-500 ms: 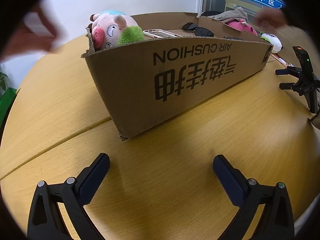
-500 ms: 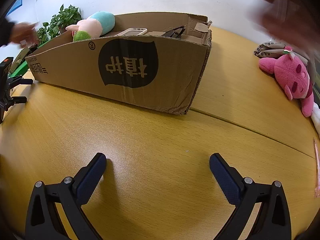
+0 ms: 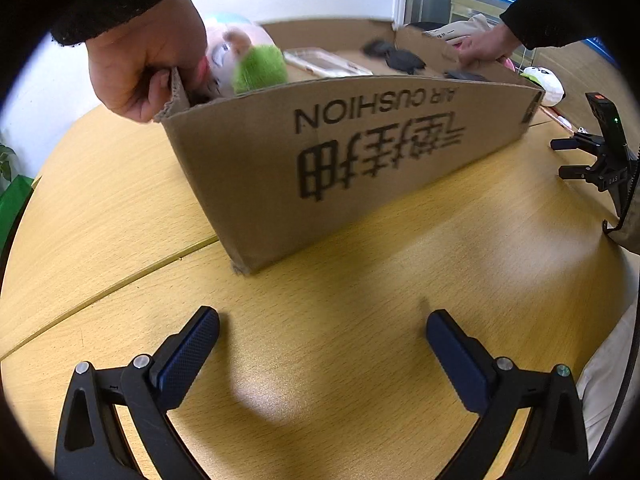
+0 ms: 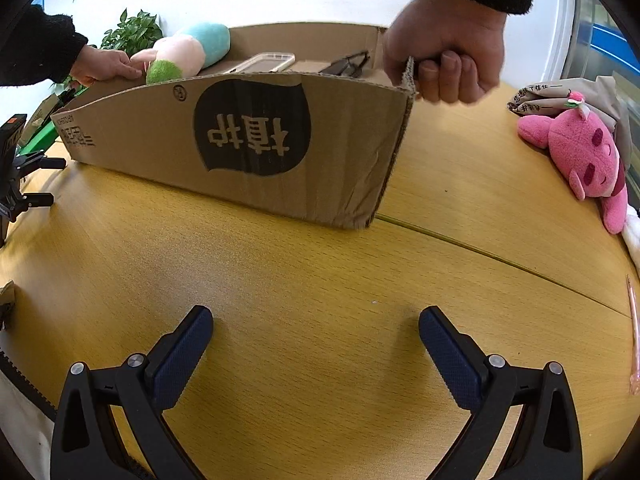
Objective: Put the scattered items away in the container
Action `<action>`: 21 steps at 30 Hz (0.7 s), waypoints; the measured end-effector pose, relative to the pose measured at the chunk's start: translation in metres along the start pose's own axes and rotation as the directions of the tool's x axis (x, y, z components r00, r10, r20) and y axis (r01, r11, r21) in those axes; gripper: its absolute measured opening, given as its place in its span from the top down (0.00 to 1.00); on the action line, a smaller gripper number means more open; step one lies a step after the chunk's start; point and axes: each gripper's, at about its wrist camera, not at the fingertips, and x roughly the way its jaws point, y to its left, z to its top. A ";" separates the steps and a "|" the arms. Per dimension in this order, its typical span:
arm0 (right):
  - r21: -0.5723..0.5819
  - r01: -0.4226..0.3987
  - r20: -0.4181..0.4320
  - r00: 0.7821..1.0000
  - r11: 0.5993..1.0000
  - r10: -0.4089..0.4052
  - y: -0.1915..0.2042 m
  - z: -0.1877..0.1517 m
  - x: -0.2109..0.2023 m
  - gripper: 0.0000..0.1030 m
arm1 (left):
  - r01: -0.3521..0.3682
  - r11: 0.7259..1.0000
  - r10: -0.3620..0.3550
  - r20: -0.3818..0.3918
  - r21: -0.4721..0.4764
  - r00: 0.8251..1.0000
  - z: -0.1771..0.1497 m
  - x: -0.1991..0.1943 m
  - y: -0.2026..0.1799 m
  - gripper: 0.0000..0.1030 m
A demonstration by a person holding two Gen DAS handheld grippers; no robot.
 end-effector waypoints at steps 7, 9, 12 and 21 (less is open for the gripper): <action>-0.001 -0.001 0.000 1.000 1.000 0.001 -0.001 0.000 -0.001 0.00 | 0.000 1.000 0.000 -0.001 -0.001 1.000 0.001 0.000 -0.001 0.00; -0.001 -0.001 0.001 1.000 1.000 0.001 -0.001 0.000 -0.001 0.00 | -0.001 1.000 0.001 -0.001 -0.002 1.000 0.006 0.003 -0.004 0.00; -0.002 -0.001 0.001 1.000 1.000 0.001 -0.001 0.002 -0.001 0.00 | -0.001 1.000 0.001 -0.001 -0.002 1.000 0.006 0.003 -0.004 0.00; -0.002 -0.001 0.001 1.000 1.000 0.001 0.000 0.007 -0.001 0.00 | -0.002 1.000 0.002 -0.001 -0.002 1.000 0.007 0.002 -0.004 0.00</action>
